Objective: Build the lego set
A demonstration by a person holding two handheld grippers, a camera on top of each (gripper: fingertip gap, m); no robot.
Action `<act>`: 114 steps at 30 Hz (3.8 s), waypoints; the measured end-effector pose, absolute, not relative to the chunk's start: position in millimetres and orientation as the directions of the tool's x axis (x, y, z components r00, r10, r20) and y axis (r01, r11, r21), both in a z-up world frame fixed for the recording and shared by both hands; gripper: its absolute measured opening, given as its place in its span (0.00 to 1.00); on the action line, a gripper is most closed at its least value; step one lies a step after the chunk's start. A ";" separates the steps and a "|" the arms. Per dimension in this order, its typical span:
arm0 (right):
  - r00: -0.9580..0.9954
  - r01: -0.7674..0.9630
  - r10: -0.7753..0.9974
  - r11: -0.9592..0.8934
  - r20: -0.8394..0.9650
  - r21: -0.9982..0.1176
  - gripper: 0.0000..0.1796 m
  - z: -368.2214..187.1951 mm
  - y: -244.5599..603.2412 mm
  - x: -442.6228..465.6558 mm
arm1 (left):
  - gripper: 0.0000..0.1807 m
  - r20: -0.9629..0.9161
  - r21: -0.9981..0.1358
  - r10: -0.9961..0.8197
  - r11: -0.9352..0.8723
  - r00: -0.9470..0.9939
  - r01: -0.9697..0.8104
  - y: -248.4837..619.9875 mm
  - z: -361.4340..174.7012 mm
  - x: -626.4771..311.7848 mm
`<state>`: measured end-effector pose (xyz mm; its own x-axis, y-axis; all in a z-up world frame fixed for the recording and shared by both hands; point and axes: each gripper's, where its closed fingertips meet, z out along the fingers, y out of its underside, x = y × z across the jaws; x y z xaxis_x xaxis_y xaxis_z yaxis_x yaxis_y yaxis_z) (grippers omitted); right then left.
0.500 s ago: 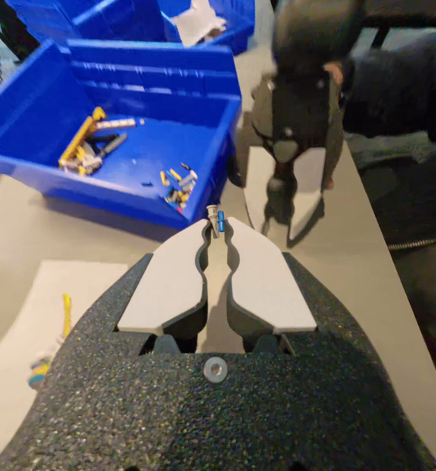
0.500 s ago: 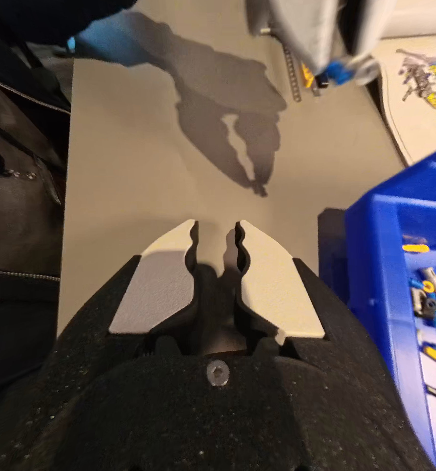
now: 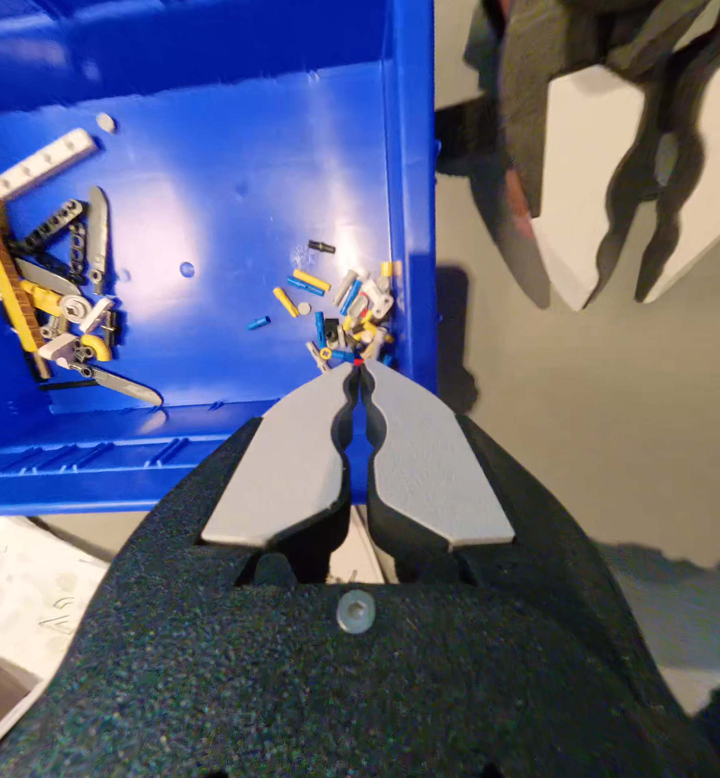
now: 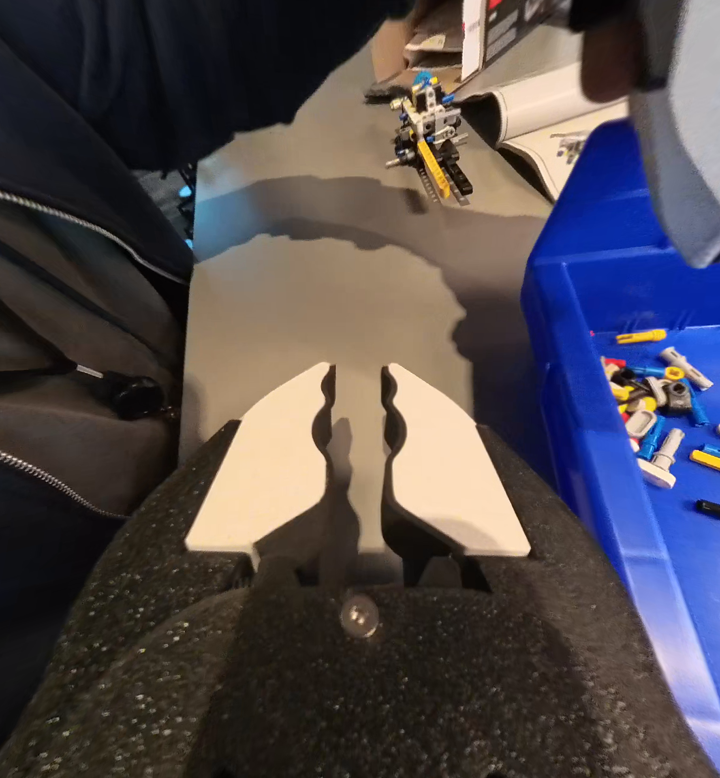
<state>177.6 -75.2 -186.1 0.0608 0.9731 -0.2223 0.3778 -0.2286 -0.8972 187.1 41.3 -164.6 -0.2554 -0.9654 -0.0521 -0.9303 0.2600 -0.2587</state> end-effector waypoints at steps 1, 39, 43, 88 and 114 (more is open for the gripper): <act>0.057 0.392 0.976 -0.217 -0.212 -0.894 0.12 -187.9 -76.7 176.8 | 0.00 -0.027 -0.215 -0.962 0.272 -0.273 -0.938 41.3 -167.8 185.9; -0.047 0.996 0.997 0.041 0.068 0.080 0.14 -157.6 110.6 292.9 | 0.16 0.032 -0.971 -0.964 -0.093 0.265 -0.221 -36.2 -165.9 103.7; -0.015 0.901 0.986 0.085 -0.165 0.425 0.14 -196.3 130.7 317.0 | 0.16 0.040 -0.972 -0.957 -0.104 0.286 -0.212 -33.3 -165.2 99.8; -0.029 0.933 0.988 0.081 -0.153 0.350 0.00 -225.0 82.8 302.7 | 0.14 0.082 -0.970 -0.953 -0.143 0.291 -0.197 -29.9 -164.9 98.9; -0.122 0.966 0.992 0.120 -0.005 0.231 0.04 -241.8 88.1 279.1 | 0.13 0.098 -0.968 -0.950 -0.160 0.296 -0.192 -28.2 -165.2 98.1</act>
<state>279.1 88.1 -241.8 -0.1222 0.9925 -0.0045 0.9656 0.1199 0.2307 98.1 -28.2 -165.2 0.2957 -0.9502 0.0985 -0.1918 -0.1600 -0.9683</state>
